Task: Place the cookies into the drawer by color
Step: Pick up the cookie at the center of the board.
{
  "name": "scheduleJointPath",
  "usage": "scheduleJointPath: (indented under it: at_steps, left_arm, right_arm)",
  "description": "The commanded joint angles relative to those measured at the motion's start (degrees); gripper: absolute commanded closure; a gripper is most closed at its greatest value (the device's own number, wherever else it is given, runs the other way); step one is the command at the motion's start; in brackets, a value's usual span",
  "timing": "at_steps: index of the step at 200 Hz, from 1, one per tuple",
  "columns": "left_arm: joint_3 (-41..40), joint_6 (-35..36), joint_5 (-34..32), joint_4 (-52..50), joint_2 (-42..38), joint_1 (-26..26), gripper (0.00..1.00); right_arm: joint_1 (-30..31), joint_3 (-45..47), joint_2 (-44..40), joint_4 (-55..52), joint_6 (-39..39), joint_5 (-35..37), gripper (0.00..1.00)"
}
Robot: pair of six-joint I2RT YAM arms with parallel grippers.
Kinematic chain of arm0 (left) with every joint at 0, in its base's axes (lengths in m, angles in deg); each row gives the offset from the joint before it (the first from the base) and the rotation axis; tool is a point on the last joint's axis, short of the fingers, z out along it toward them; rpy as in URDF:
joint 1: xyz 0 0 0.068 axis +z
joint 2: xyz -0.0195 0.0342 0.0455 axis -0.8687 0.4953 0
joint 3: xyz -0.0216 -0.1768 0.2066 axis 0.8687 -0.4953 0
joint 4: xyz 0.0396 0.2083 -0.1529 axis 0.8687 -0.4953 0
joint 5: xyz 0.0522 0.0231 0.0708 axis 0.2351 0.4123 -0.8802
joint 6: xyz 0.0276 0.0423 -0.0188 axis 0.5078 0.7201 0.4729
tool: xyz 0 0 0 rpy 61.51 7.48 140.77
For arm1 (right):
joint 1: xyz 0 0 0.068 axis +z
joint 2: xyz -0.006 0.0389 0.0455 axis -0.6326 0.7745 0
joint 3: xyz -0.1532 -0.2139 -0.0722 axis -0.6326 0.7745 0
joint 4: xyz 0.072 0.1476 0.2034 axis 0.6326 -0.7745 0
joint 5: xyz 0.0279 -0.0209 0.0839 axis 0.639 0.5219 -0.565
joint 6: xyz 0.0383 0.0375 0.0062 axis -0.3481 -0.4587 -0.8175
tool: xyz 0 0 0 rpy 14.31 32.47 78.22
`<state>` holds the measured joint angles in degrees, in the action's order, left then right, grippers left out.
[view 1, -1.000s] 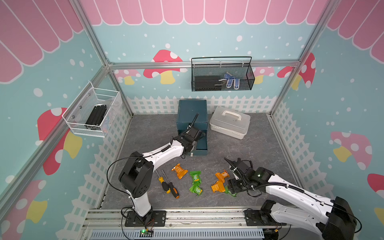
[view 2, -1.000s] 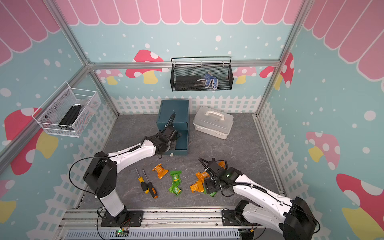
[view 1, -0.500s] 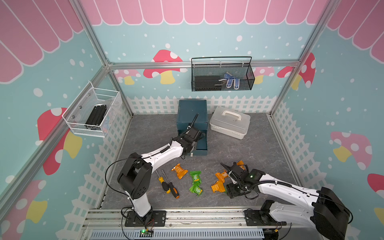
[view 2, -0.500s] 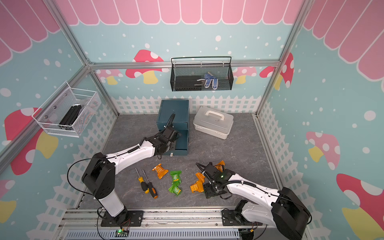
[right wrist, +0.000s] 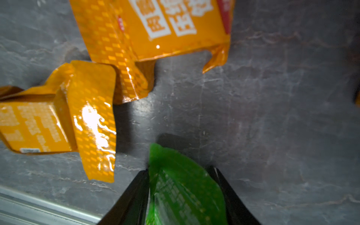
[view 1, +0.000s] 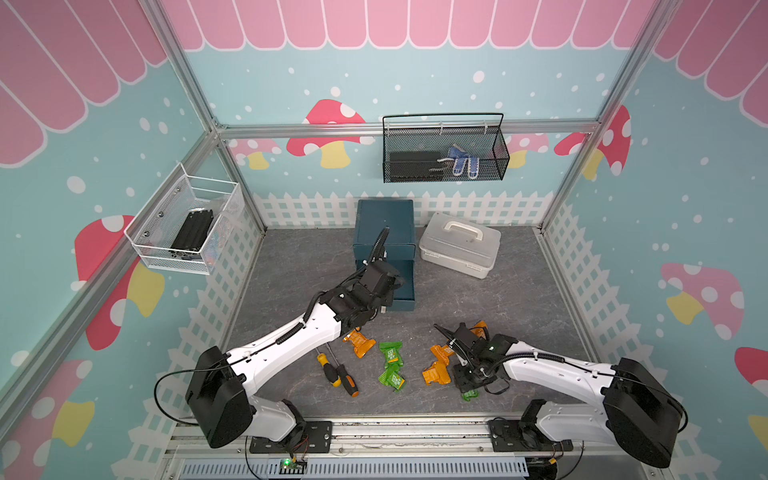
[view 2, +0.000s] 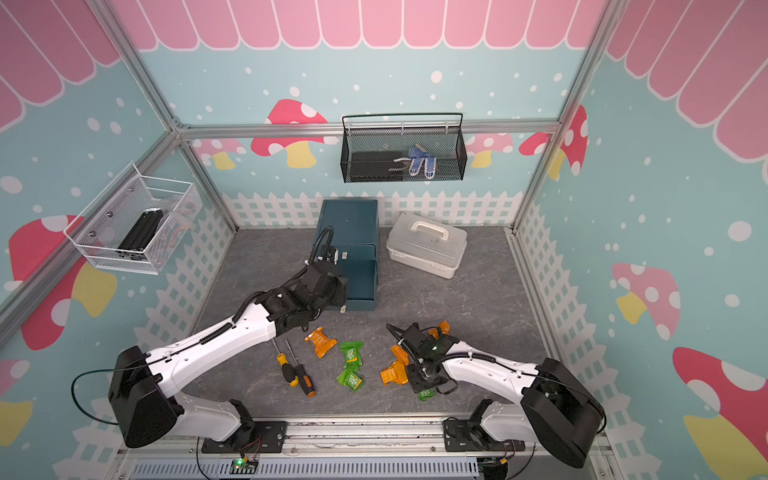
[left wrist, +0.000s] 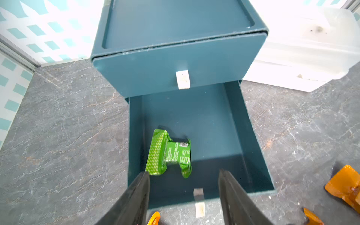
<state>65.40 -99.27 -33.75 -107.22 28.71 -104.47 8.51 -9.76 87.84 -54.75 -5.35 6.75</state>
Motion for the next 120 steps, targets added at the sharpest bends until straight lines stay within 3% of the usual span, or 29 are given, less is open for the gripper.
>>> scheduleJointPath:
  at_steps: [1,25,74,120]
  left_arm:
    - [-2.19,-0.73,-1.74,-0.18,-3.3,-1.26,0.4]
    - [-4.54,-1.47,-2.12,0.67,-6.27,-2.39,0.4]
    - [-8.34,-2.78,-1.4,2.2,-11.51,-3.74,0.4]
    - [-11.78,-3.22,0.9,3.55,-15.47,-3.74,0.4]
  right_arm:
    - [0.52,0.53,-0.18,-1.73,-1.14,-0.95,0.58]
    - [0.6,0.91,-3.59,-2.62,-2.15,-1.1,0.7]
    - [0.51,-2.03,-6.65,-4.11,-0.65,-1.28,0.78]
    - [0.49,-1.8,-4.51,-4.46,-0.13,-2.09,0.82]
